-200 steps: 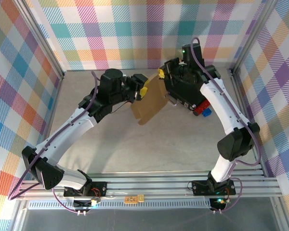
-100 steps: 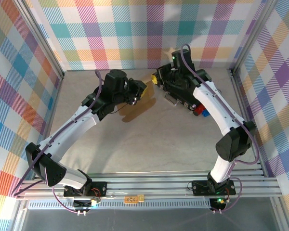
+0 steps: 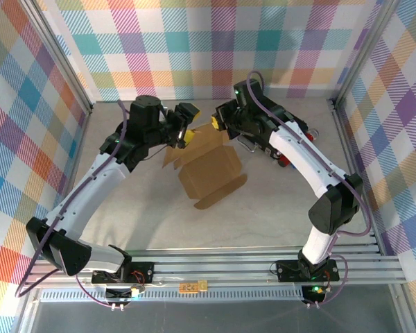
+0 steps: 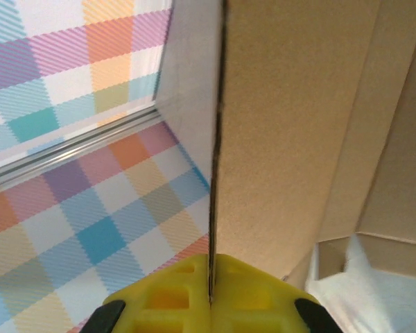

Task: Fold the paper box

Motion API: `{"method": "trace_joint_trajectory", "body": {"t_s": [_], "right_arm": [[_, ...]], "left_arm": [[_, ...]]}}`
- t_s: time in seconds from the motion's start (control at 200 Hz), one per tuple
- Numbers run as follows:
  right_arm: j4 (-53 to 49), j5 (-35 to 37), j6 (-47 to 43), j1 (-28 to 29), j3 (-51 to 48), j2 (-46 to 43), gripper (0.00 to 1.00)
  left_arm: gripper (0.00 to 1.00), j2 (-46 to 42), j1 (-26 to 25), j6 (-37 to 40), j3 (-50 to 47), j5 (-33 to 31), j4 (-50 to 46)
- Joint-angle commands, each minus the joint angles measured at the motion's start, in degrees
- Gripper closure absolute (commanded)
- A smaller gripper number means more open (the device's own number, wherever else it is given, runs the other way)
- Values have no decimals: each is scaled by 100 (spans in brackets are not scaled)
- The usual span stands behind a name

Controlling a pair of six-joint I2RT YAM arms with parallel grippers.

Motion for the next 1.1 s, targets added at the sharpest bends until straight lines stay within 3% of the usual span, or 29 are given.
{"method": "trace_joint_trajectory", "body": {"t_s": [0.0,0.24,0.37,0.505,0.59,0.775,0.98,1.095], "right_arm": [[-385,683,-200,93,125,191,100],[1665,926,-324,355,-927,316,100],[2498,817,-530,467,-1601,362,100],[3509,700,-530,508,-2451,368,100],[3617,591,-520,491,-2668,414,100],[3546,579,-596,489,-2686,456,100],[3392,450,-558,489,-2660,512,100],[3148,454,-603,480,-2593,492,100]], "left_arm": [[28,-477,608,363,-26,325,-317],[37,-1275,1714,1755,-817,194,-1700],[41,-1637,1958,2392,-1394,-205,-2151],[52,-1833,2008,3001,-2078,-112,-1965],[60,-1855,2003,3297,-2562,88,-1903],[66,-2321,1925,2612,-3985,669,-1092],[56,-2696,1856,1980,-4906,625,-185],[65,-2376,1859,2331,-4832,652,171]]}}
